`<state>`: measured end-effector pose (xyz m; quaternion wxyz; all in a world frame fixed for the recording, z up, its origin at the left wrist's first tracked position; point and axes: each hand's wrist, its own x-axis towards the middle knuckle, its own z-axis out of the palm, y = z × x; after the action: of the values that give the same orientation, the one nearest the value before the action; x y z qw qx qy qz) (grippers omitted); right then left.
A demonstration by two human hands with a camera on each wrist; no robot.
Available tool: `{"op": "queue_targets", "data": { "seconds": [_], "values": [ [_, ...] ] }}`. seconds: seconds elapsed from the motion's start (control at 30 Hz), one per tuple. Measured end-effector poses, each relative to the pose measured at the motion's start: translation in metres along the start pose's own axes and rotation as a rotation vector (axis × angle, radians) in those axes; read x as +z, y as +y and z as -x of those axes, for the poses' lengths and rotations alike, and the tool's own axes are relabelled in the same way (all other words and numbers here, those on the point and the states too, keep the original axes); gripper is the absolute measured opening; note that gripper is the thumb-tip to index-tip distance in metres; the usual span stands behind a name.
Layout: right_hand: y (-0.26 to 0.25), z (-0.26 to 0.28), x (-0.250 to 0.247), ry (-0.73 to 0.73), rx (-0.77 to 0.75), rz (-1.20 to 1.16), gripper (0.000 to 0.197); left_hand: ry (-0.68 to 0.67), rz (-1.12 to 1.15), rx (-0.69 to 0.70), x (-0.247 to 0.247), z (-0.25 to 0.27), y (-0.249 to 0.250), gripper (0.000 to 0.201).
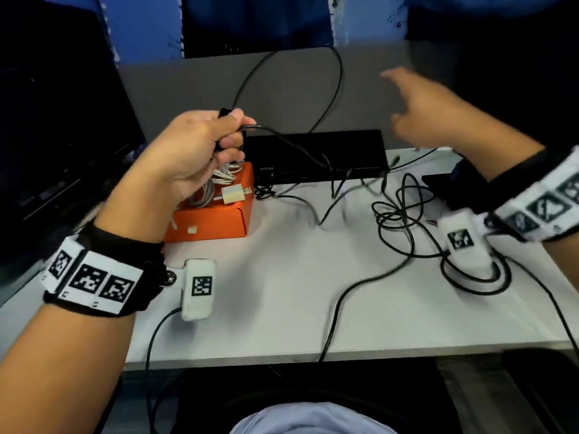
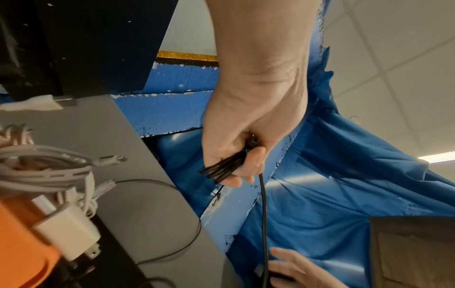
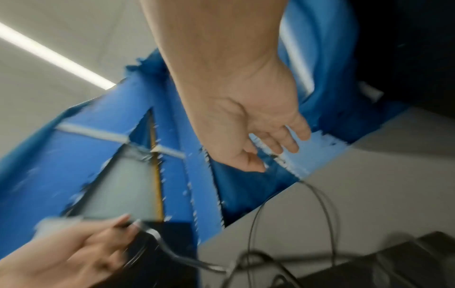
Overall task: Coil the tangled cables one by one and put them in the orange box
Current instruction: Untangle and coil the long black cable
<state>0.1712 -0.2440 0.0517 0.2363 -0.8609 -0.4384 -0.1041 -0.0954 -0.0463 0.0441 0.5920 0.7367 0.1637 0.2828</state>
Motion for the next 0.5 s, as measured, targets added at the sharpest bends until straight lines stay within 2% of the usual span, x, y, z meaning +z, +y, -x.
{"op": "queue_targets", "data": {
  "seconds": [0.1,0.17,0.23,0.3,0.4,0.43,0.47,0.5],
  "values": [
    [-0.041,0.047,0.023,-0.228,-0.217,0.103,0.066,-0.019,-0.028,-0.057,0.005,0.003,-0.008,0.028],
    [-0.058,0.072,0.041,-0.417,-0.280,0.304,0.052,-0.029,-0.020,-0.069,0.006,0.004,-0.010,0.030],
    [-0.069,0.093,0.054,-0.513,-0.336,0.497,0.047,-0.041,-0.030,-0.075,0.007,0.004,-0.011,0.030],
    [-0.079,0.117,0.063,-0.489,-0.409,0.577,0.063,-0.049,-0.046,-0.076,0.006,0.004,-0.011,0.030],
    [-0.087,0.152,0.074,-0.221,-0.640,0.579,0.094,-0.047,-0.043,-0.065,0.003,0.000,-0.011,0.029],
    [-0.090,0.162,0.076,-0.130,-0.747,0.541,0.096,-0.044,-0.031,-0.061,0.002,-0.002,-0.011,0.029],
    [-0.090,0.170,0.081,-0.108,-0.844,0.494,0.093,-0.040,-0.016,-0.061,0.002,-0.004,-0.010,0.028],
    [-0.091,0.177,0.085,-0.166,-0.928,0.451,0.088,-0.039,-0.003,-0.063,0.003,-0.005,-0.010,0.028]
  ]
}}
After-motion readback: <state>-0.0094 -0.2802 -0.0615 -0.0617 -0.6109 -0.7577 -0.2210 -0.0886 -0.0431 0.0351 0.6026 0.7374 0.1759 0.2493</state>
